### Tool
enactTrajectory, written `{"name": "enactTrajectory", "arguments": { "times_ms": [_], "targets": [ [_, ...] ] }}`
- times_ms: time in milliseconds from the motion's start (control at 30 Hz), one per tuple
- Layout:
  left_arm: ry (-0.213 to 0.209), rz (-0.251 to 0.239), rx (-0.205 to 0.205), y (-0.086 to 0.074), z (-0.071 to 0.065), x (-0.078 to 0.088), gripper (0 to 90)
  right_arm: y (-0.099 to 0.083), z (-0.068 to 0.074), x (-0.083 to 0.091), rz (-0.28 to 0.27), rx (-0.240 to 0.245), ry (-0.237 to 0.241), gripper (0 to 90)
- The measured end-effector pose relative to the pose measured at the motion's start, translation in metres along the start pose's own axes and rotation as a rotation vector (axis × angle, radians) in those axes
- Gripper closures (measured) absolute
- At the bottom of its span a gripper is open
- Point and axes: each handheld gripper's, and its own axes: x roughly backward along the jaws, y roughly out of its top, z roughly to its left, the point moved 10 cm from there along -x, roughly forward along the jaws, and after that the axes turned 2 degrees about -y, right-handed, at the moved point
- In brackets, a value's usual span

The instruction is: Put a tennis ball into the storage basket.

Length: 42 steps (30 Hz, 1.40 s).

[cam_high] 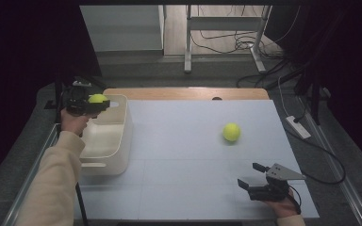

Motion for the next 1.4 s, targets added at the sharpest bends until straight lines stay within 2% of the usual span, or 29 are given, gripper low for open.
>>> {"name": "enactTrajectory", "arguments": {
  "times_ms": [633, 700, 767, 900, 967, 1033, 1400],
  "targets": [
    [0.008, -0.014, 0.017, 0.000, 0.002, 0.002, 25.7, -0.001, 0.000, 0.000, 0.003, 0.002, 0.000, 11.2],
    [0.013, -0.041, 0.026, 0.003, 0.003, 0.004, 21.2, 0.000, 0.000, 0.000, 0.002, 0.002, 0.001, 11.2],
    [-0.011, -0.077, 0.038, 0.008, 0.001, 0.009, 15.5, 0.000, 0.000, 0.000, 0.001, 0.002, 0.002, 11.2],
    [-0.078, -0.087, 0.043, 0.009, -0.009, 0.013, 7.1, 0.000, 0.000, 0.000, 0.002, 0.003, 0.002, 11.2],
    [-0.106, -0.104, 0.045, 0.010, -0.015, 0.016, 6.8, 0.000, 0.000, 0.000, 0.003, 0.005, 0.002, 11.2],
    [-0.112, -0.109, 0.043, 0.011, -0.017, 0.017, 6.3, 0.000, 0.000, 0.000, 0.002, 0.004, 0.002, 11.2],
    [-0.180, -0.183, -0.021, 0.018, -0.044, 0.036, 7.5, 0.000, 0.000, 0.000, -0.001, 0.002, 0.002, 11.2]
  ]
}}
